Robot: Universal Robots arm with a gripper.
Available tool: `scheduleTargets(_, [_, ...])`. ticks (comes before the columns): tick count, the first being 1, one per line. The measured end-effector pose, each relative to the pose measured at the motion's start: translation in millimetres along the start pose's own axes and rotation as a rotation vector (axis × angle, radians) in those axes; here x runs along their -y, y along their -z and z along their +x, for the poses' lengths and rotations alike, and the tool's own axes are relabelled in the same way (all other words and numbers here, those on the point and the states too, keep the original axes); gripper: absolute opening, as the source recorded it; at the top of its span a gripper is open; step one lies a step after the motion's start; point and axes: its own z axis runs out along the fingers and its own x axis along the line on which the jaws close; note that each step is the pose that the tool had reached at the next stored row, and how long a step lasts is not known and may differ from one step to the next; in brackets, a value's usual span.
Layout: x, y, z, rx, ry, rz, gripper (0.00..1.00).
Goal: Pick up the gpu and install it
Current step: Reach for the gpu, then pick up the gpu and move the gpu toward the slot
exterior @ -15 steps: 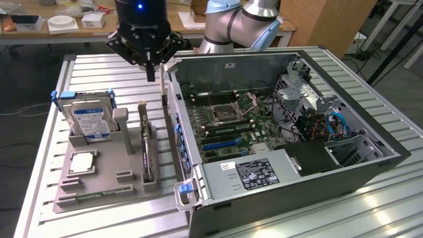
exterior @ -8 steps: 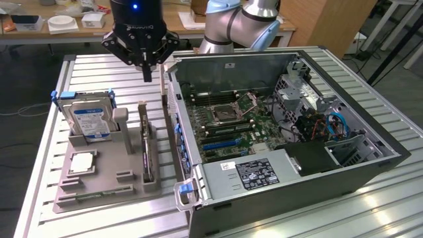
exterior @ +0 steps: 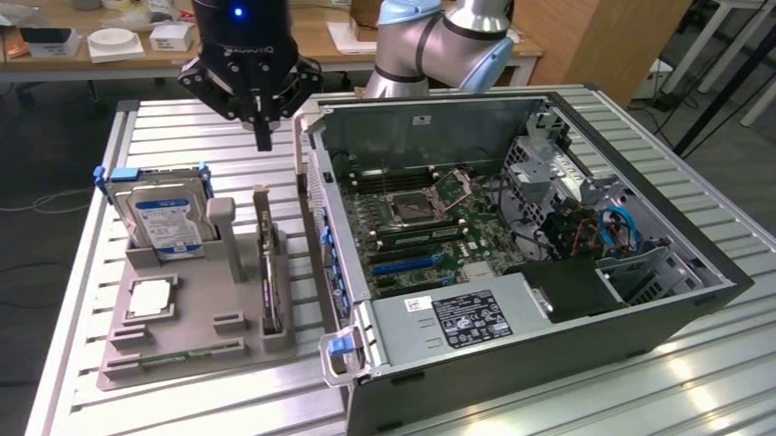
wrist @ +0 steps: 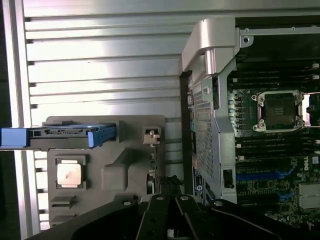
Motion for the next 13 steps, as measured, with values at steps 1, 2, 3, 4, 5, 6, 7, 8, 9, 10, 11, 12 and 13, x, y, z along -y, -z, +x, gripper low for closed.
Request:
scheduleTargets(1, [0.0, 0.0, 0.8, 0.0000, 0.000, 0.0000, 0.11])
scheduleTargets(2, [0.1, 0.0, 1.3, -0.0001, 0.000, 0.0000, 0.11])
scheduleTargets(3, [0.1, 0.0, 1.3, 0.0000, 0.000, 0.0000, 0.11])
scheduleTargets(4, [0.1, 0.0, 1.3, 0.0000, 0.000, 0.0000, 0.11])
scheduleTargets(5, [0.1, 0.0, 1.4, 0.0000, 0.000, 0.0001, 0.11])
scheduleTargets(6, [0.1, 0.0, 1.4, -0.0001, 0.000, 0.0001, 0.11])
scheduleTargets(7, [0.1, 0.0, 1.4, -0.0001, 0.000, 0.0000, 0.11])
scheduleTargets(8, [0.1, 0.0, 1.4, -0.0002, 0.000, 0.0001, 0.11])
scheduleTargets(9, [0.1, -0.2, 1.5, -0.0002, 0.000, 0.0002, 0.11])
scheduleTargets(10, [0.1, -0.5, 1.4, -0.0001, 0.000, 0.0001, 0.11])
scheduleTargets(11, [0.2, -0.6, 1.4, -0.0001, 0.000, 0.0005, 0.11])
scheduleTargets(12, [0.2, -0.7, 1.4, 0.0000, 0.000, 0.0012, 0.11])
scheduleTargets(13, [0.2, -0.7, 1.4, 0.0000, 0.000, 0.0014, 0.11])
